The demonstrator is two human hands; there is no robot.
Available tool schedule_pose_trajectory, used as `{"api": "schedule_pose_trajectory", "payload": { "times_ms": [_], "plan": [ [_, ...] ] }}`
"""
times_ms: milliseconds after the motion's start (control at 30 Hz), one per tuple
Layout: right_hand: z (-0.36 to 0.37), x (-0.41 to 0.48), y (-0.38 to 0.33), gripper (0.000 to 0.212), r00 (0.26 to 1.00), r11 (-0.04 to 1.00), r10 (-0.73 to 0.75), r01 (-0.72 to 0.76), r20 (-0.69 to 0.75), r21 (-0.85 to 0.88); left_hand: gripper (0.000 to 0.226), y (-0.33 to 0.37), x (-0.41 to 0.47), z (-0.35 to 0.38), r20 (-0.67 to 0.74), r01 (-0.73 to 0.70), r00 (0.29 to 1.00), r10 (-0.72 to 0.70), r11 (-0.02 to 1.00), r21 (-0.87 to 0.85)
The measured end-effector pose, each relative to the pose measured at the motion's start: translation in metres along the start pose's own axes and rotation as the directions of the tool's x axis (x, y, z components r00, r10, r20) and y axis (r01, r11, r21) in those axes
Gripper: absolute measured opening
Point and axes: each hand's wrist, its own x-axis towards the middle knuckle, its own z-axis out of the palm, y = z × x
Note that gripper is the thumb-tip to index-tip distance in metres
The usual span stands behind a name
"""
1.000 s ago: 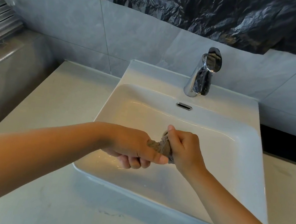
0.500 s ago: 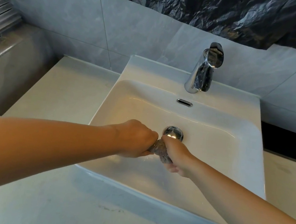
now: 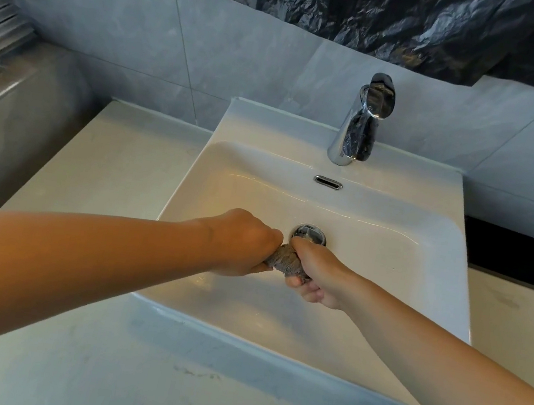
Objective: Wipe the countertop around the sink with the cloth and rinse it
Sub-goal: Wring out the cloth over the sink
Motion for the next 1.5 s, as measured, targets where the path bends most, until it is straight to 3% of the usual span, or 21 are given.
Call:
{"api": "schedule_pose_trajectory", "payload": {
  "times_ms": [200,367,467,533,600,700,833,933,1000,1100,1200,1300,1333,1400,1500],
  "plan": [
    [0.006,-0.003,0.006,0.031,0.998,0.991,0.056,-0.052,-0.029,0.120,0.036,-0.001,-0.002,0.001,-0.036,-0.039,0.999,0.039,0.999,-0.009],
    [0.007,-0.009,0.006,0.032,0.989,0.965,0.121,-0.137,0.084,0.225,0.034,-0.002,-0.004,-0.001,-0.075,-0.111,0.991,0.110,0.994,-0.007],
    [0.000,-0.012,0.003,0.030,0.998,0.988,0.037,-0.044,0.049,0.148,0.035,0.000,-0.005,-0.004,-0.074,-0.059,0.996,0.055,0.996,-0.062],
    [-0.005,-0.015,-0.002,0.028,0.993,0.994,-0.107,0.105,-0.045,-0.041,0.037,0.003,-0.007,-0.008,-0.004,0.037,0.999,-0.039,0.969,-0.242],
    [-0.010,-0.020,-0.006,0.032,0.956,0.949,-0.265,0.234,-0.129,-0.211,0.039,0.009,-0.010,-0.009,0.052,0.150,0.988,-0.143,0.858,-0.492],
    [-0.016,-0.027,-0.004,0.032,0.886,0.889,-0.419,0.357,-0.198,-0.286,0.033,0.016,-0.021,-0.008,0.009,0.195,0.958,-0.287,0.628,-0.754],
    [-0.022,-0.039,0.004,0.029,0.822,0.853,-0.508,0.440,-0.256,-0.281,0.023,0.031,-0.038,-0.009,0.079,0.157,0.913,-0.401,0.167,-0.973],
    [-0.019,-0.044,0.013,0.025,0.822,0.873,-0.487,0.469,-0.294,-0.137,0.020,0.042,-0.050,-0.005,0.168,0.095,0.886,-0.433,-0.185,-0.978],
    [-0.015,-0.045,0.019,0.029,0.837,0.876,-0.457,0.482,-0.301,0.009,0.019,0.047,-0.058,0.000,0.178,0.065,0.836,-0.519,-0.228,-0.971],
    [-0.007,-0.044,0.026,0.055,0.902,0.860,-0.391,0.429,-0.184,0.276,0.021,0.052,-0.068,0.002,0.167,0.047,0.736,-0.656,-0.197,-0.979],
    [0.013,-0.041,0.024,0.076,0.933,0.846,-0.333,0.360,-0.137,0.394,0.021,0.056,-0.079,-0.002,0.127,0.006,0.683,-0.719,-0.168,-0.986],
    [0.034,-0.035,0.013,0.050,0.893,0.782,-0.357,0.447,-0.275,0.434,0.021,0.056,-0.093,0.000,0.067,0.016,0.629,-0.775,-0.074,-0.997],
    [0.040,-0.034,0.008,0.038,0.873,0.736,-0.375,0.484,-0.311,0.474,0.022,0.053,-0.099,0.003,0.083,0.015,0.607,-0.790,-0.093,-0.996],
    [0.053,-0.034,-0.003,0.027,0.851,0.607,-0.422,0.521,-0.313,0.599,0.024,0.042,-0.109,0.010,0.175,-0.014,0.579,-0.796,-0.224,-0.974],
    [0.082,-0.038,-0.016,0.029,0.868,0.462,-0.449,0.427,-0.210,0.777,0.025,0.021,-0.129,0.019,0.274,-0.043,0.549,-0.790,-0.354,-0.934]
  ]
}}
